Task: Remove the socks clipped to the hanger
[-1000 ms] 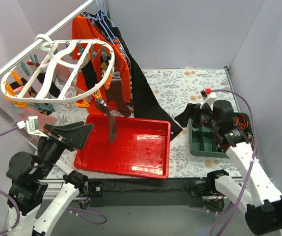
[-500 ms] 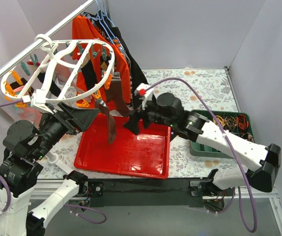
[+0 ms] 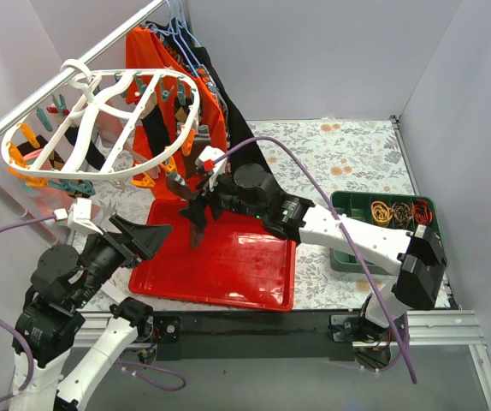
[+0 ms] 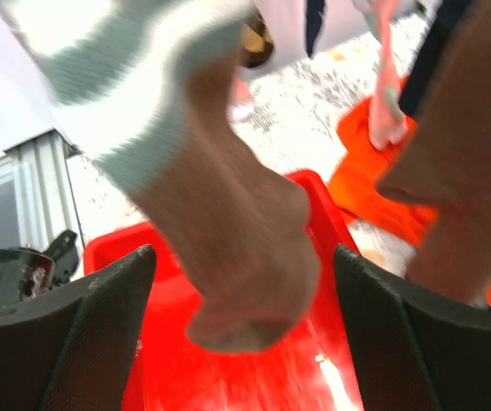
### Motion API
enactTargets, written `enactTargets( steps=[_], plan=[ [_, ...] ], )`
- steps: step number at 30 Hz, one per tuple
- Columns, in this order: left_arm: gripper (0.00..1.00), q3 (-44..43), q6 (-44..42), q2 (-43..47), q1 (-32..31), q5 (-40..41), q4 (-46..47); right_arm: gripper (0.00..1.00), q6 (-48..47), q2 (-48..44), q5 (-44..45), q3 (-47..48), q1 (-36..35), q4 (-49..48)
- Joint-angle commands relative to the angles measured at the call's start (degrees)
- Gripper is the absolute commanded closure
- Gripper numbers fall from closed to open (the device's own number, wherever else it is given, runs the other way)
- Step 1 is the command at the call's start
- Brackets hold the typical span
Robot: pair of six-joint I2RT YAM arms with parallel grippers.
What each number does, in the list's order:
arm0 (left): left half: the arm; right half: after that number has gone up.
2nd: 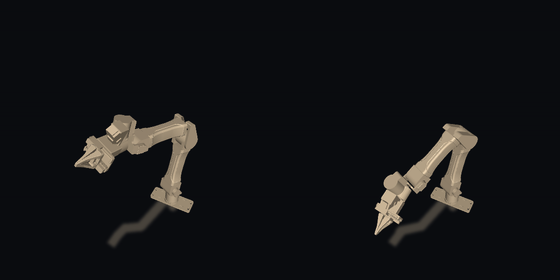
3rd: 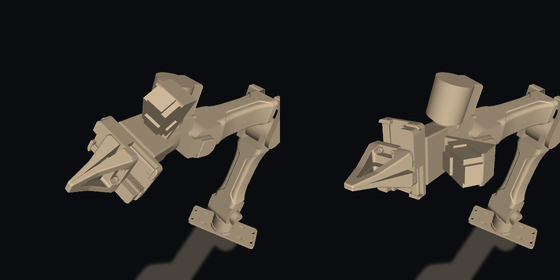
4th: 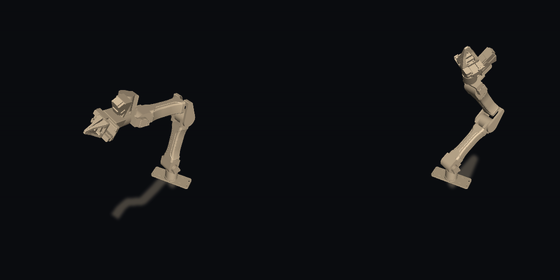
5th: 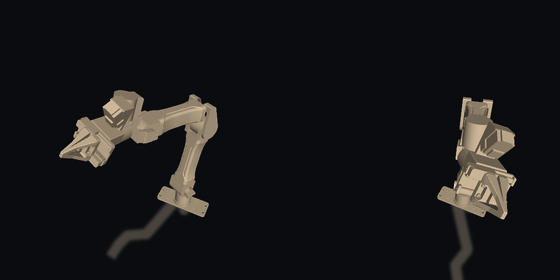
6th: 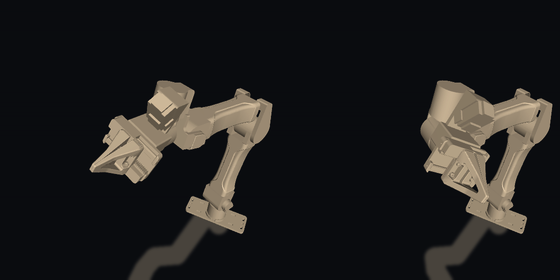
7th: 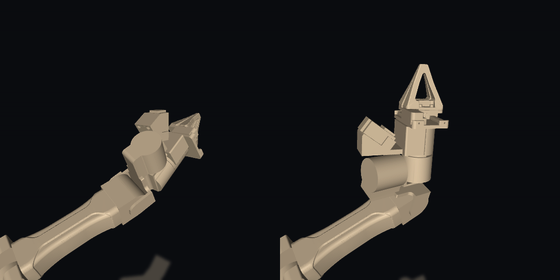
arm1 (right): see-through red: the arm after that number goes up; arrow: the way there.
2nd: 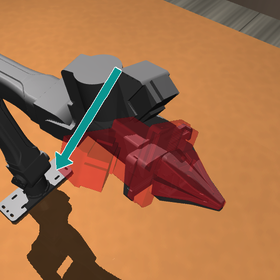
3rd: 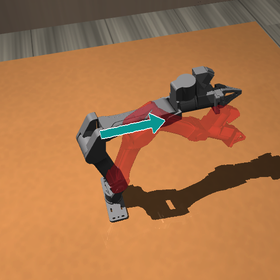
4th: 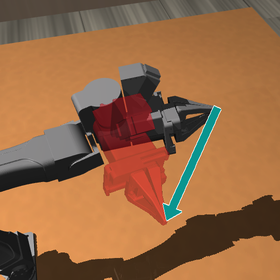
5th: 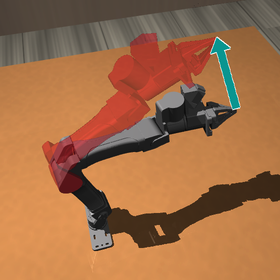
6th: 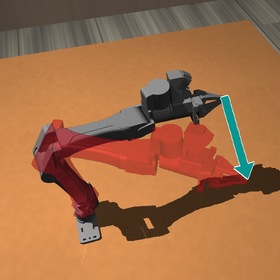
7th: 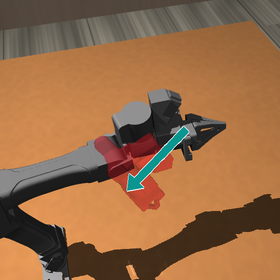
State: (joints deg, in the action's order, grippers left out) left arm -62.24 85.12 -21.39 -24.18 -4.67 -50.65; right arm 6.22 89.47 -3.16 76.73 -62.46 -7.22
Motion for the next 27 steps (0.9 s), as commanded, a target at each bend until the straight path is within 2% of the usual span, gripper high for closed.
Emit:
enactTargets(
  steps=[1, 2, 3, 5, 6, 7, 8, 9, 13, 15, 20, 24, 27],
  plan=[
    [0.10, 4.6, 3.5, 2.3, -0.2, 1.9, -1.7, 0.23, 1.3, 2.0, 2.5, 3.8, -1.6, -8.5],
    [0.09, 5.5, 4.2, 2.7, -0.2, 2.4, -1.9, 0.28, 1.9, 3.0, 2.9, 4.5, -1.6, -8.3],
    [0.10, 6.1, 4.8, 3.0, -0.2, 2.8, -2.0, 0.38, 3.5, 3.3, 2.9, 5.4, -1.6, -8.2],
    [0.12, 8.1, 5.8, 3.7, -0.2, 4.0, -2.1, 0.49, 4.8, 3.0, 2.7, 5.6, -2.0, -8.1],
    [0.12, 8.7, 5.8, 4.0, -0.2, 4.0, -1.6, 0.60, 6.1, 2.6, 2.7, 5.5, -2.2, -7.9],
    [0.12, 10.3, 5.8, 4.1, -0.2, 4.0, -1.2, 0.67, 6.9, 2.1, 3.0, 5.4, -2.5, -7.6],
    [0.12, 11.0, 5.7, 4.3, -0.2, 4.0, -0.9, 0.81, 7.9, 0.9, 2.9, 5.2, -2.9, -7.0],
    [0.12, 12.0, 5.7, 4.6, -0.2, 3.9, 0.1, 0.86, 8.9, 0.4, 2.9, 5.2, -3.0, -6.6],
    [0.04, 16.1, 4.4, 4.4, -0.2, 1.0, 4.0, 0.92, 15.8, -1.7, 2.7, 5.4, -3.3, -3.2],
    [0.02, 18.1, 3.7, 3.6, -0.2, 0.2, 6.1, 0.92, 17.8, -2.1, 1.9, 6.0, -3.3, -1.1],
    [0.02, 20.2, 2.2, 1.0, -0.2, -4.1, 11.1, 0.92, 23.1, -2.3, -1.5, 7.1, -3.6, 0.3],
    [0.02, 21.8, 0.6, 0.2, -0.2, -11.4, 17.3, 0.92, 25.5, -2.5, -1.0, 6.8, -4.3, 0.5],
    [0.02, 22.3, 0.0, -1.3, -0.2, -13.4, 18.7, 0.92, 26.5, -2.4, 0.3, 7.0, -5.4, 0.5]
  ],
)
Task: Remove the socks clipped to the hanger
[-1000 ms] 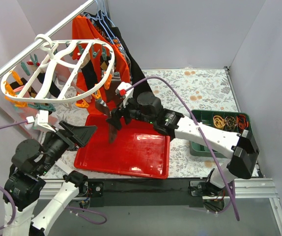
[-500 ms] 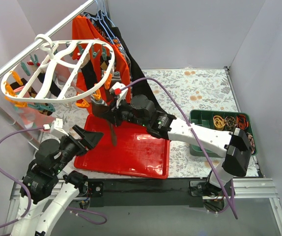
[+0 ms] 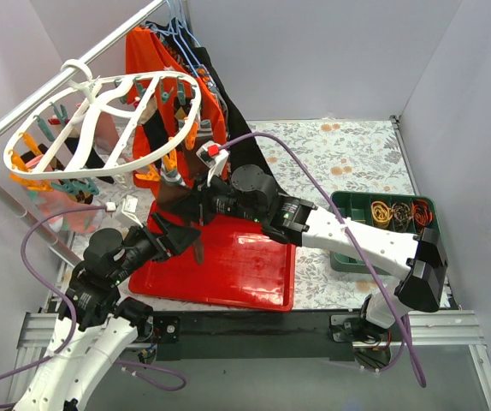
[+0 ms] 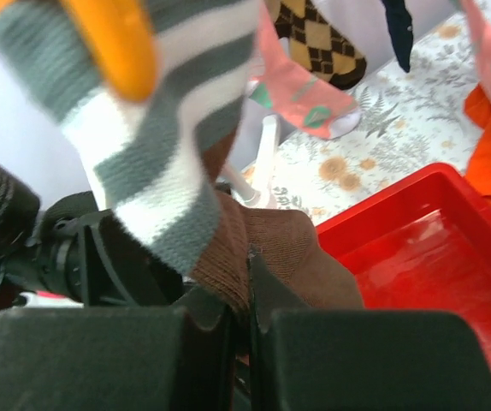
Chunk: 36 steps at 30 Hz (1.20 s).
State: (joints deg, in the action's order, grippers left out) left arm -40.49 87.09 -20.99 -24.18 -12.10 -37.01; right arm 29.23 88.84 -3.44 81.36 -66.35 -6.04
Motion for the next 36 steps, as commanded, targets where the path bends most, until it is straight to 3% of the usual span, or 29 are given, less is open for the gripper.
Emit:
enactTargets(
  steps=[1, 4, 8, 9, 10, 12, 20, 36],
  plan=[
    [0.02, 0.5, -2.1, -2.3, -0.2, -5.3, 4.7, 0.92, 3.8, -1.5, 0.1, 2.6, -1.9, -0.7],
    [0.07, -0.2, -2.5, -4.9, -0.2, -3.7, 2.9, 0.90, 4.2, -1.6, 1.3, 3.2, -3.3, -0.7],
    [0.40, -0.9, -1.9, -6.3, -0.2, -3.0, 1.6, 0.81, 4.0, -2.4, 2.4, 2.6, -4.3, -0.5],
    [0.66, -0.8, -1.9, -5.8, -0.2, -3.3, 1.8, 0.80, 3.8, -2.5, 2.6, 2.1, -4.3, -0.4],
    [0.82, -0.6, -1.8, -5.5, -0.2, -3.3, 1.8, 0.78, 3.7, -3.1, 3.1, 1.3, -4.4, -0.1],
    [1.00, -0.6, -1.6, -4.5, -0.2, -3.3, 1.4, 0.70, 2.3, -3.8, 4.7, 0.9, -4.4, 1.8],
    [1.00, -0.6, -1.6, -2.8, -0.2, -6.3, -0.1, 0.29, -9.3, -7.9, 14.8, 6.1, -4.4, 12.1],
    [1.00, -1.4, -3.1, -4.6, -0.2, -8.9, 0.9, 0.29, -22.2, 3.4, 15.7, 26.4, -4.5, 15.1]
  ],
)
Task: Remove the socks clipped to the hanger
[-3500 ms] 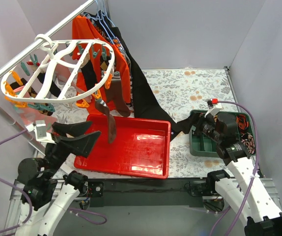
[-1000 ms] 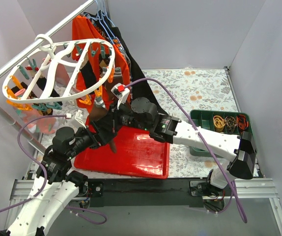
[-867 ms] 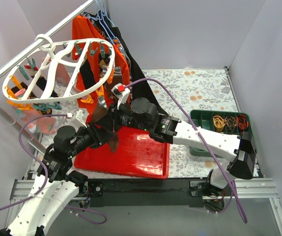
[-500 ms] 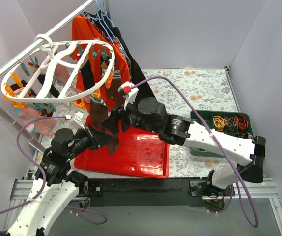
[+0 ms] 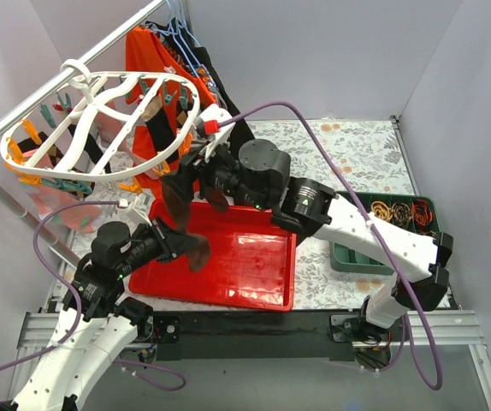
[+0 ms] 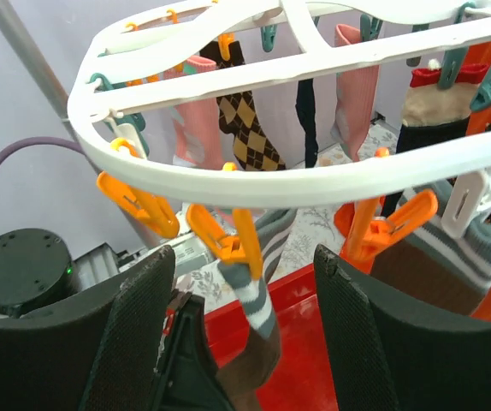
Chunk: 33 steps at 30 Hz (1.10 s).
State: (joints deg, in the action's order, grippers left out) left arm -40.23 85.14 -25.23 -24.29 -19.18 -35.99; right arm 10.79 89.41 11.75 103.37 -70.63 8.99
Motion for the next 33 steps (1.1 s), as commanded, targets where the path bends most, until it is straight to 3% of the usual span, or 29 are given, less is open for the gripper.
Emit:
enactTargets(
  steps=[1, 15, 22, 26, 31, 33],
  plan=[
    [1.00, -1.6, -1.1, -0.5, -0.1, -1.9, 0.0, 0.28, -3.9, 3.3, 0.5, 5.5, -0.3, 0.1],
    [1.00, -1.0, -1.6, -0.3, -0.1, -3.2, -0.1, 0.30, -6.9, 8.2, 6.2, 9.5, -2.8, -0.7],
    [1.00, -0.7, -1.6, -0.3, -0.1, -3.0, -1.3, 0.43, -6.0, 8.2, 10.9, 9.8, -3.0, -1.5],
    [1.00, -0.6, -1.7, -0.3, -0.1, -2.5, -2.9, 0.57, -5.7, 8.4, 11.3, 9.7, -3.0, -1.8],
    [1.00, -0.2, -0.2, -0.6, -0.1, -1.0, -6.6, 0.98, -5.4, 8.5, 12.4, 9.3, -3.0, -1.6],
    [1.00, -0.1, 1.5, -1.4, -0.1, 0.3, -8.6, 0.99, -5.3, 8.0, 13.0, 8.6, -3.0, -1.6]
  ],
)
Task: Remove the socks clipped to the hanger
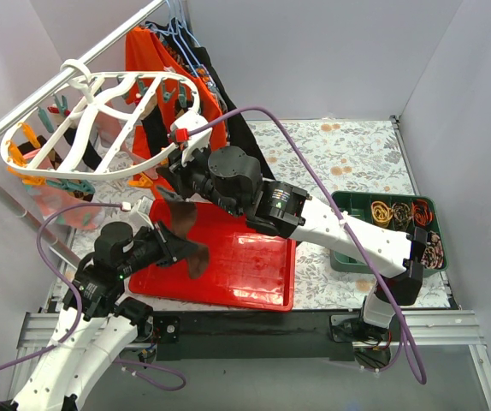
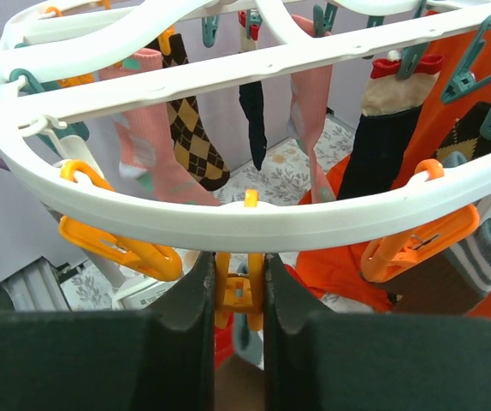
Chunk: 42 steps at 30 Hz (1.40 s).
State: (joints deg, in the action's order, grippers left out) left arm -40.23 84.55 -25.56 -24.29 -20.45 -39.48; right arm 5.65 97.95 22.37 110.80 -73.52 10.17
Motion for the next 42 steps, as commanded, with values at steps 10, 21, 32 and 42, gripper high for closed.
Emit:
enactTargets(
  steps=[10, 21, 32, 42],
  plan=[
    [1.00, 3.2, 8.1, -2.8, -0.1, 3.7, -10.1, 0.99, -0.1, -1.2, 3.0, 0.2, -0.1, -2.4],
    [0.45, 1.0, 9.4, -9.5, -0.1, 10.8, -13.9, 0.99, 0.6, -1.4, 2.9, -1.6, -0.1, -2.4],
    [0.18, -2.8, 9.1, -1.4, -0.1, 12.5, -14.7, 0.99, 1.5, -2.1, 2.7, -3.2, -0.1, -2.4],
    [0.29, -1.4, 7.8, 11.2, -0.1, 9.5, -4.7, 0.88, 3.6, -3.6, 0.7, -5.5, -0.1, -1.6]
  ],
)
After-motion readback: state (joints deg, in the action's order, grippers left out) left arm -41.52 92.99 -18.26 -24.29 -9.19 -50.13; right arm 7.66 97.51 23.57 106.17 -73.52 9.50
